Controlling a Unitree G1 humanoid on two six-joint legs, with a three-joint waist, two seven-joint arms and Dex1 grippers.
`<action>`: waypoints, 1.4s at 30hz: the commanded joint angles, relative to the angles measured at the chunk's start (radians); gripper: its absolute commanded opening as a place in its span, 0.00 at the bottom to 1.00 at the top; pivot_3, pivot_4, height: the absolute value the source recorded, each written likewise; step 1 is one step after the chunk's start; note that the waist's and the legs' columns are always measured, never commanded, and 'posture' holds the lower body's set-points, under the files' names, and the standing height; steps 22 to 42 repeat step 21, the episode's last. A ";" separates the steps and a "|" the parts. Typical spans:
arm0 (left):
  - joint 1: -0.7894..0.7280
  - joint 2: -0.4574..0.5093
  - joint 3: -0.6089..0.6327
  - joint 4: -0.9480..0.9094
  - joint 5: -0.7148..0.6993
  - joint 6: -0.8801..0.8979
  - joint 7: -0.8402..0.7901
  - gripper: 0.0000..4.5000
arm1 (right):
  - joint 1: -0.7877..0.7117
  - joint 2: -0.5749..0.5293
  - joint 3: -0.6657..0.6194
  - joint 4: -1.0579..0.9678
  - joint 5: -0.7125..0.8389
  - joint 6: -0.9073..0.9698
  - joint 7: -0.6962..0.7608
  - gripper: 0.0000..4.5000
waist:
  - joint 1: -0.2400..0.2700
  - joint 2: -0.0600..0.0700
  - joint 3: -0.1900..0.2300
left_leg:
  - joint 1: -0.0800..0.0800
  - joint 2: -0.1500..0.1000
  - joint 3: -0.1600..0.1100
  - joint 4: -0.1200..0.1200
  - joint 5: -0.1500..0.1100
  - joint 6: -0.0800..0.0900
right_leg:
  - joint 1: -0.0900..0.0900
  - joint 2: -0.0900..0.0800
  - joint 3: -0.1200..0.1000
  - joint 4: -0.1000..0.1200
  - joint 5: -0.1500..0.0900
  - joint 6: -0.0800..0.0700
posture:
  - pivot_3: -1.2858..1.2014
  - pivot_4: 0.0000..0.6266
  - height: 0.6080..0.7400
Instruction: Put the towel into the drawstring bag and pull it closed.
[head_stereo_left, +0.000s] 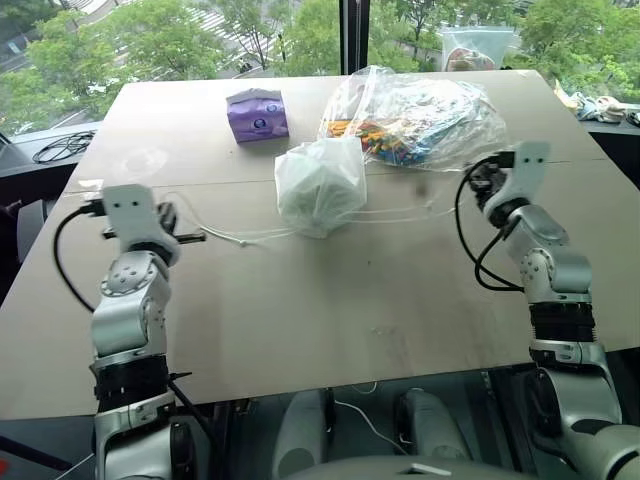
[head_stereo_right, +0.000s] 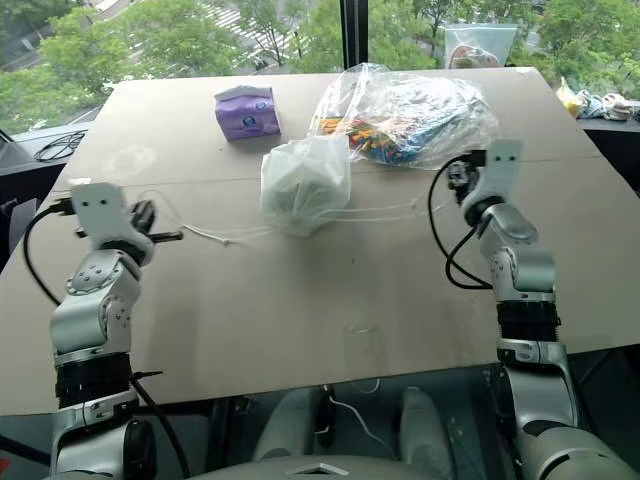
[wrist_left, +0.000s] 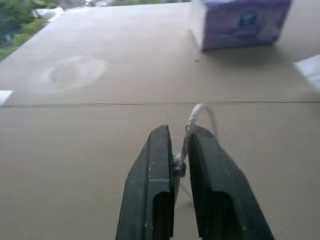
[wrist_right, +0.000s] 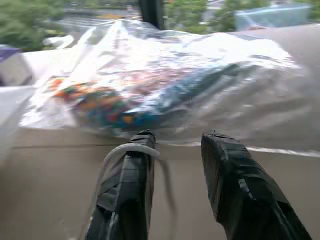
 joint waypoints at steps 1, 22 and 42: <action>0.056 0.089 0.046 -0.061 -0.049 0.012 -0.123 0.50 | 0.114 -0.206 0.041 -0.072 -0.001 0.070 0.239 0.82 | 0.007 0.000 0.000 | 0.000 0.000 0.000 0.000 0.000 0.000 | 0.001 0.000 -0.001 -0.001 0.000 0.000 | 0.52 0.24 1.00; 0.474 0.197 -0.003 -0.225 -0.092 -0.005 -0.437 1.00 | 0.263 -0.304 -0.057 0.021 -0.017 -0.127 0.473 0.83 | 0.016 0.001 0.001 | 0.004 0.006 0.001 -0.001 -0.003 -0.005 | 0.000 -0.002 0.003 -0.005 -0.003 -0.004 | 0.52 0.24 1.00; 0.474 0.197 -0.003 -0.225 -0.092 -0.005 -0.437 1.00 | 0.263 -0.304 -0.057 0.021 -0.017 -0.127 0.473 0.83 | 0.016 0.001 0.001 | 0.004 0.006 0.001 -0.001 -0.003 -0.005 | 0.000 -0.002 0.003 -0.005 -0.003 -0.004 | 0.52 0.24 1.00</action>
